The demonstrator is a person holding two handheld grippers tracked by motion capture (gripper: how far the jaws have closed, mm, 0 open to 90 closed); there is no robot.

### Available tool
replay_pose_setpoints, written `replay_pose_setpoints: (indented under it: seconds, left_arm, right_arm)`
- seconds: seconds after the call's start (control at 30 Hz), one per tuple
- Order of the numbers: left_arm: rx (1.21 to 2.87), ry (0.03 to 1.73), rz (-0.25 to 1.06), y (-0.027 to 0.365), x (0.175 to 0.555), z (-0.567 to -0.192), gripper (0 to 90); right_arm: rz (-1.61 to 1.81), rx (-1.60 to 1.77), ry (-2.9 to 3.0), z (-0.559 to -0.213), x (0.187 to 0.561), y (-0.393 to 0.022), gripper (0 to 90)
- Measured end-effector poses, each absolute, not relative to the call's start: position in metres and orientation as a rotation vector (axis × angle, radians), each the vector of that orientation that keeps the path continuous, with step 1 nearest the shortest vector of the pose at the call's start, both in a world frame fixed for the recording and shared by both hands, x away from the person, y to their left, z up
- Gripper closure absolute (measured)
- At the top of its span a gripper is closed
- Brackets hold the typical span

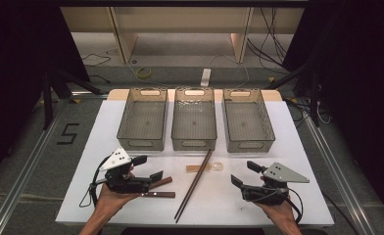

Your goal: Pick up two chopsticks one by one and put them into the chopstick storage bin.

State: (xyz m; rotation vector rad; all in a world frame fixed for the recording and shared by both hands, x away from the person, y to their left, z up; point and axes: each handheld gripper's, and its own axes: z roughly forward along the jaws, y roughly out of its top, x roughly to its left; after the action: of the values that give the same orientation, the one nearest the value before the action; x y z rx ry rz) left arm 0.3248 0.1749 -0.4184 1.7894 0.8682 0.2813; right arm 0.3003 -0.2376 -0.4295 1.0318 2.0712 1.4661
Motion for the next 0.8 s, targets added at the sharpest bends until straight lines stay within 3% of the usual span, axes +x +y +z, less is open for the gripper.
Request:
replay_pose_setpoints:
  seconds: [0.8]
  left_arm:
    - [1.896,1.0,0.245,0.155,0.339,-0.417,16.2]
  right_arm:
    - [1.438,1.034,2.067,-0.428,0.298,-0.238,25.7]
